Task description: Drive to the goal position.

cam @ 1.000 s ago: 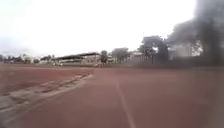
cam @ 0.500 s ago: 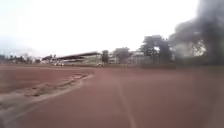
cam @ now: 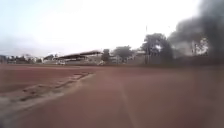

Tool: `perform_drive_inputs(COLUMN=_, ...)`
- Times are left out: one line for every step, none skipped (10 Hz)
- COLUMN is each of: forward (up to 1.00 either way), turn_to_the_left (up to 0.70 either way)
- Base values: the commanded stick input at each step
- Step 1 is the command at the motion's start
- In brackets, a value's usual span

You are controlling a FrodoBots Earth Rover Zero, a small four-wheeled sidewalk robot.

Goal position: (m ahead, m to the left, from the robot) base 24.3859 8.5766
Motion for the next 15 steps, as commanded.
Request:
perform_drive_inputs(forward=0.70, turn_to_the_left=0.02)
perform_drive_inputs(forward=0.70, turn_to_the_left=0.00)
perform_drive_inputs(forward=0.70, turn_to_the_left=0.00)
perform_drive_inputs(forward=0.70, turn_to_the_left=0.00)
perform_drive_inputs(forward=0.70, turn_to_the_left=0.00)
perform_drive_inputs(forward=0.70, turn_to_the_left=0.01)
perform_drive_inputs(forward=0.70, turn_to_the_left=0.00)
perform_drive_inputs(forward=0.70, turn_to_the_left=0.00)
perform_drive_inputs(forward=0.70, turn_to_the_left=0.00)
perform_drive_inputs(forward=0.70, turn_to_the_left=0.00)
perform_drive_inputs(forward=0.70, turn_to_the_left=0.01)
perform_drive_inputs(forward=0.70, turn_to_the_left=0.02)
perform_drive_inputs(forward=0.70, turn_to_the_left=0.00)
perform_drive_inputs(forward=0.70, turn_to_the_left=0.00)
perform_drive_inputs(forward=0.70, turn_to_the_left=0.00)
